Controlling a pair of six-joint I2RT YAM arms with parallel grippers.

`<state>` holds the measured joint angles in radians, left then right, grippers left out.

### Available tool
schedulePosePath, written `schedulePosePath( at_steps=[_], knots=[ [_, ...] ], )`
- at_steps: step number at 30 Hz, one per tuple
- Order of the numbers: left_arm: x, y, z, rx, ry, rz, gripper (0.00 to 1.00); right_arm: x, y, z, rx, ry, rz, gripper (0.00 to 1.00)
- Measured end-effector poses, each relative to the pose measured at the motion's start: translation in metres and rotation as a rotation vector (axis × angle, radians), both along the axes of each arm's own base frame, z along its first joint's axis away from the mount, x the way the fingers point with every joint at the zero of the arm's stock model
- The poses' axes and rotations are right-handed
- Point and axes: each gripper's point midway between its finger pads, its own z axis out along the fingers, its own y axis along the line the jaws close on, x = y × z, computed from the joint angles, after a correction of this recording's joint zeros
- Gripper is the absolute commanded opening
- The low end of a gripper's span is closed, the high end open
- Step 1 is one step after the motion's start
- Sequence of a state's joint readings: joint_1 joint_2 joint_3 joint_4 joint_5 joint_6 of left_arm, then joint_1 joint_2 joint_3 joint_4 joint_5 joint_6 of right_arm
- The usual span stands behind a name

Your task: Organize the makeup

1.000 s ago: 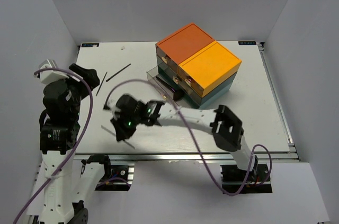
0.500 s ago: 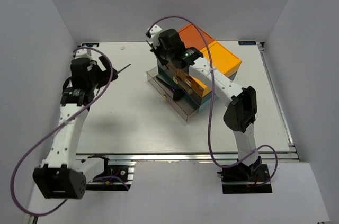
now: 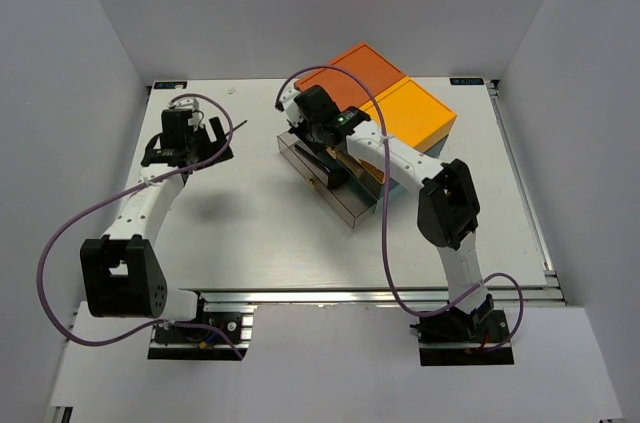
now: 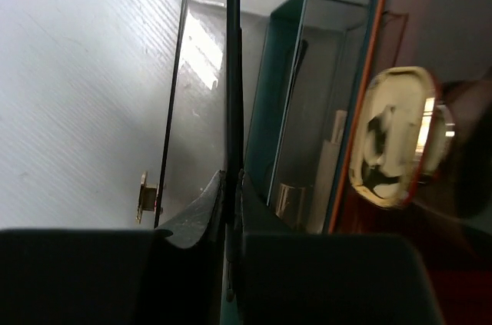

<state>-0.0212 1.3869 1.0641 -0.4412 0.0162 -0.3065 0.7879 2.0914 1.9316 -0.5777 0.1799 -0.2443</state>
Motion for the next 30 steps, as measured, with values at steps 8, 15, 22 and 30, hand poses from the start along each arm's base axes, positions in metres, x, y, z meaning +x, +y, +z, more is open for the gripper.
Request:
schedulePosePath(
  at_steps=[8, 15, 22, 30],
  knots=[
    [0.006, 0.001, 0.005, 0.013, -0.036, -0.011, 0.98, -0.009, 0.009, -0.006, -0.042, -0.017, 0.023, 0.17],
    [0.010, 0.006, 0.004, 0.048, -0.049, -0.009, 0.98, -0.016, 0.007, -0.034, -0.138, -0.024, 0.044, 0.45],
    [0.029, 0.009, -0.015, 0.110, -0.013, -0.059, 0.98, -0.016, 0.001, -0.049, -0.183, -0.013, 0.047, 0.42],
    [0.077, 0.005, -0.013, 0.158, -0.055, -0.160, 0.70, -0.058, 0.027, 0.023, 0.104, 0.060, 0.438, 0.22]
  ],
)
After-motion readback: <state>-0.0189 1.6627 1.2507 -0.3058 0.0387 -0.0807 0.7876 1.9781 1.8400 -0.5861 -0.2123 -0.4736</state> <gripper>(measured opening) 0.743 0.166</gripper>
